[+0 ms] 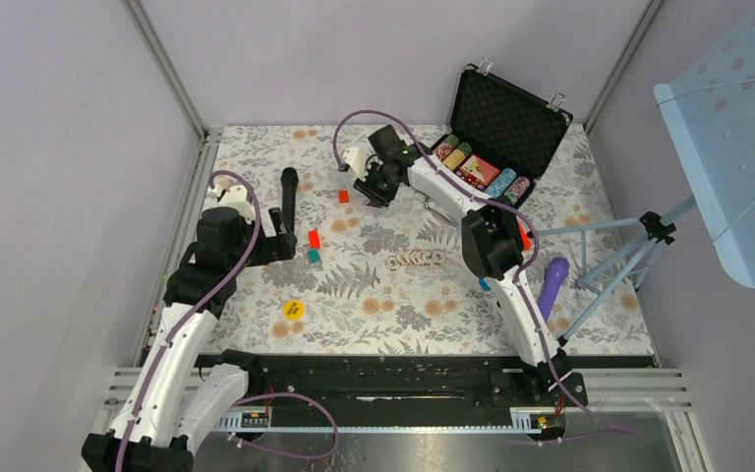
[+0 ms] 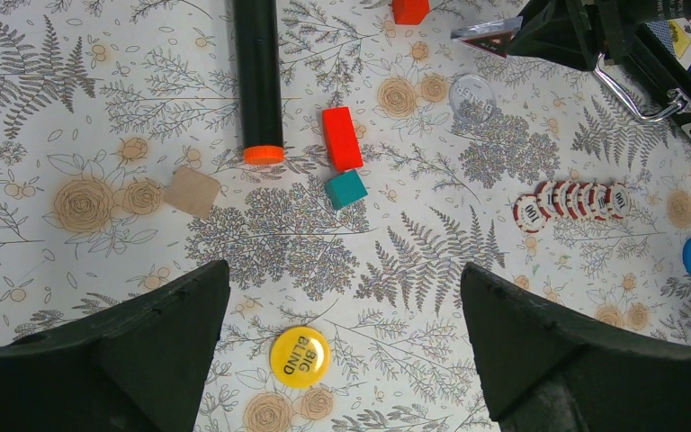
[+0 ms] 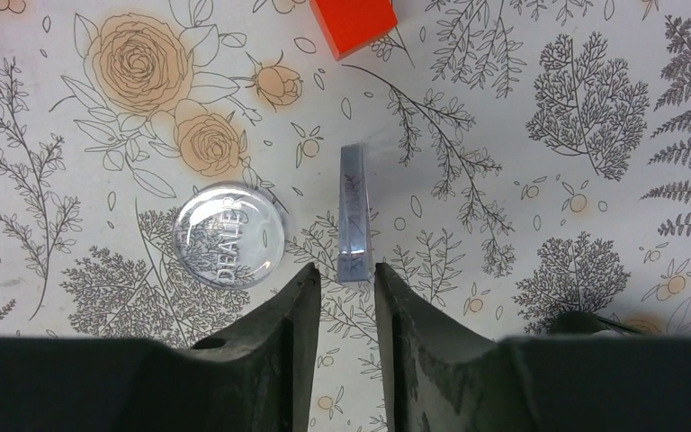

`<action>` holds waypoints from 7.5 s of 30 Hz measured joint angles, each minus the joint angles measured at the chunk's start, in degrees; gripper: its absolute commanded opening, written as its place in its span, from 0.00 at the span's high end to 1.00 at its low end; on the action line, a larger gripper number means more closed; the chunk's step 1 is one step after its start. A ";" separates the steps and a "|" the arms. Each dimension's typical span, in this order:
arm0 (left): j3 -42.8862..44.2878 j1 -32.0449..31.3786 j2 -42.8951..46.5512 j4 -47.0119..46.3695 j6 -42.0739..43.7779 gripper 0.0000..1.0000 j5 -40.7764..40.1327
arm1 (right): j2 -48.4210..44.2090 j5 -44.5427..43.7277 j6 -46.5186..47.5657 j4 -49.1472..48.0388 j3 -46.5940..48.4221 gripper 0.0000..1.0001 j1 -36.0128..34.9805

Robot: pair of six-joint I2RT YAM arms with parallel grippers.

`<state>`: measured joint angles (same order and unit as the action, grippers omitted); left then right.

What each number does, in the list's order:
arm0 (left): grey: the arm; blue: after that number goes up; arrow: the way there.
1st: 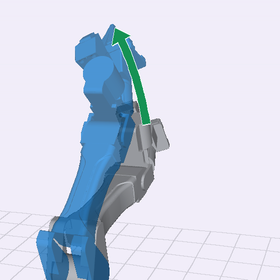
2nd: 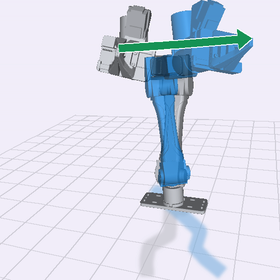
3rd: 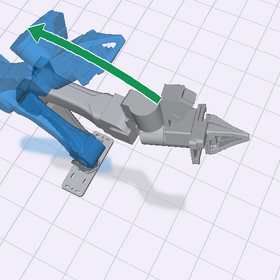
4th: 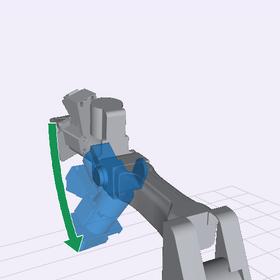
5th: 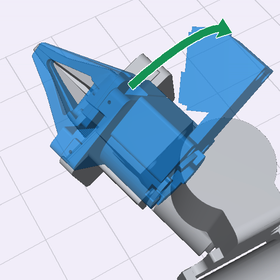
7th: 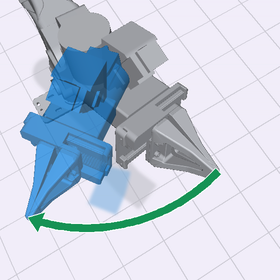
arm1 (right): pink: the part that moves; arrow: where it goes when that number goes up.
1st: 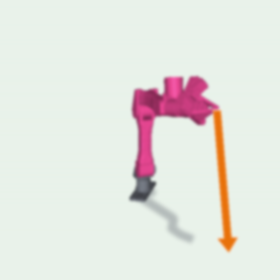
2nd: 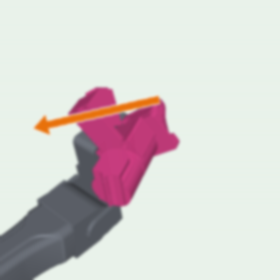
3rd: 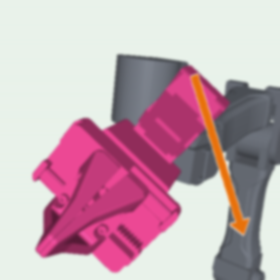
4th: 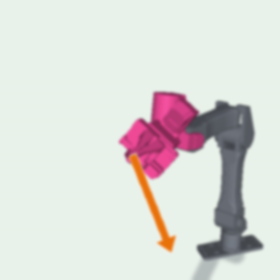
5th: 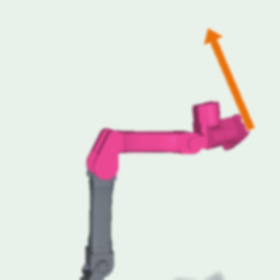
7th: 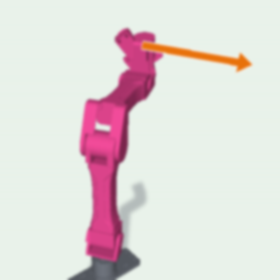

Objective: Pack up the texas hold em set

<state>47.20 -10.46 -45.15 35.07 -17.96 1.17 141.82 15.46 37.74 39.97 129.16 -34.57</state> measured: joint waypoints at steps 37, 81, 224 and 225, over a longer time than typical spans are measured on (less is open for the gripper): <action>0.00 0.00 -0.46 0.00 0.00 0.01 0.57 | -15.39 -7.67 -16.90 -11.69 -12.70 1.00 10.80; 0.02 0.00 -0.48 0.00 0.00 0.01 1.90 | -6.75 -45.68 -7.56 -14.95 -12.96 0.46 15.91; 0.00 0.00 -0.68 0.00 0.17 0.01 1.92 | -1.81 -21.88 -55.93 0.09 -6.73 0.24 -7.45; 0.00 0.00 -0.68 0.00 0.17 0.01 1.92 | -1.66 -21.81 -56.00 0.13 -6.54 0.25 -7.45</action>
<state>47.20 -10.46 -45.82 35.07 -17.78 3.09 140.16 -6.35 -18.26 40.10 122.63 -42.02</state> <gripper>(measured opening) 0.989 0.784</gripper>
